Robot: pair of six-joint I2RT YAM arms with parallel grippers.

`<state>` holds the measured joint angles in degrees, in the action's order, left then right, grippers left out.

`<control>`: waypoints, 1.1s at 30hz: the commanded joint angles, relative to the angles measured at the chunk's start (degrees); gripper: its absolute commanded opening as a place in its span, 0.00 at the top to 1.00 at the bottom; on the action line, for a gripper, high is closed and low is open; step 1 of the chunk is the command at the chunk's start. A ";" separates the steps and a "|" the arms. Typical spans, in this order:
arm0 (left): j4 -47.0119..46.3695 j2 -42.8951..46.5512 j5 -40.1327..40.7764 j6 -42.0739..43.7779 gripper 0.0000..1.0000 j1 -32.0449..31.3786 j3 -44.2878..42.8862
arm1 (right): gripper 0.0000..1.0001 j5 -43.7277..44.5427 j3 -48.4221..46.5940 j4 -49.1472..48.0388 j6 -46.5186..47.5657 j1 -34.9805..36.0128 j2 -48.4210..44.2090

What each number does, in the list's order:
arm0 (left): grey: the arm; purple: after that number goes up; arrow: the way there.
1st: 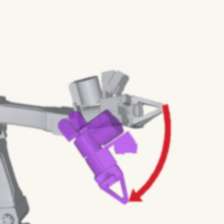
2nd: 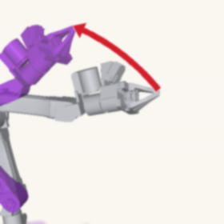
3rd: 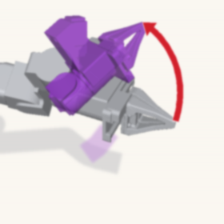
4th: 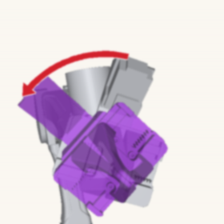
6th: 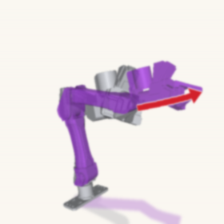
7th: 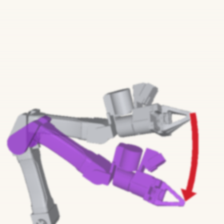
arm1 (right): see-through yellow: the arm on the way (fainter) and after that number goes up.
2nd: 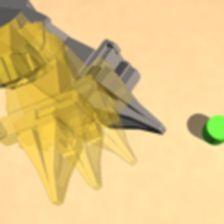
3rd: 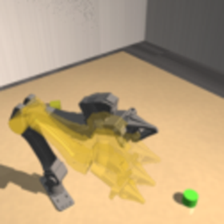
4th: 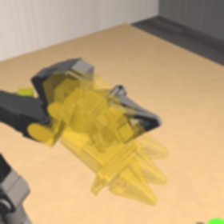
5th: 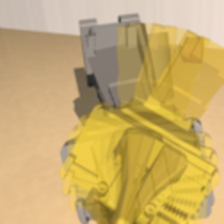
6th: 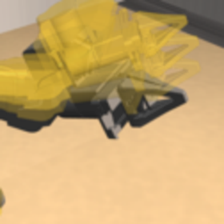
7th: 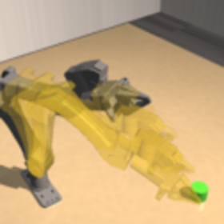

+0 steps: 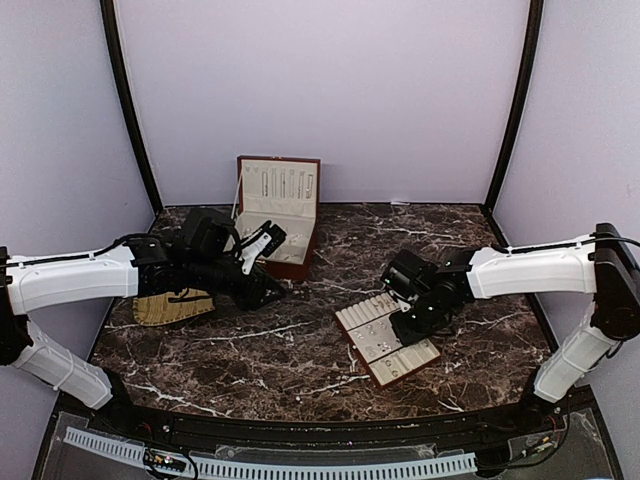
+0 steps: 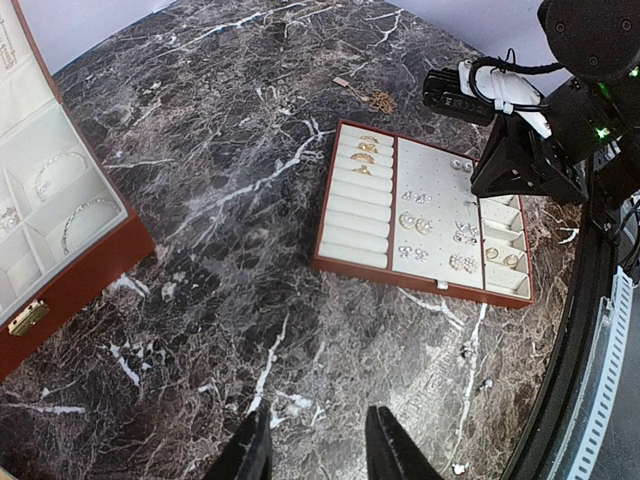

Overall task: Organize the mixed jewelry
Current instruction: Adjust the earring on the earring holder.

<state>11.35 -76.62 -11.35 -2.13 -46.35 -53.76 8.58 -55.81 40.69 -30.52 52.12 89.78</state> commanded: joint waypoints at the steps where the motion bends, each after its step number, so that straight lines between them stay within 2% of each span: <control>1: 0.91 0.60 -0.02 0.72 0.65 0.03 -1.09 | 0.91 0.30 1.05 -0.93 -1.29 -0.57 -1.53; 33: 1.04 0.59 0.37 0.72 0.65 0.03 -1.00 | 0.94 -1.15 1.00 -1.94 -0.16 0.26 -1.13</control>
<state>11.42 -76.62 -11.31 -2.13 -46.35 -53.76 7.31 -53.98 39.20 -30.85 51.92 89.45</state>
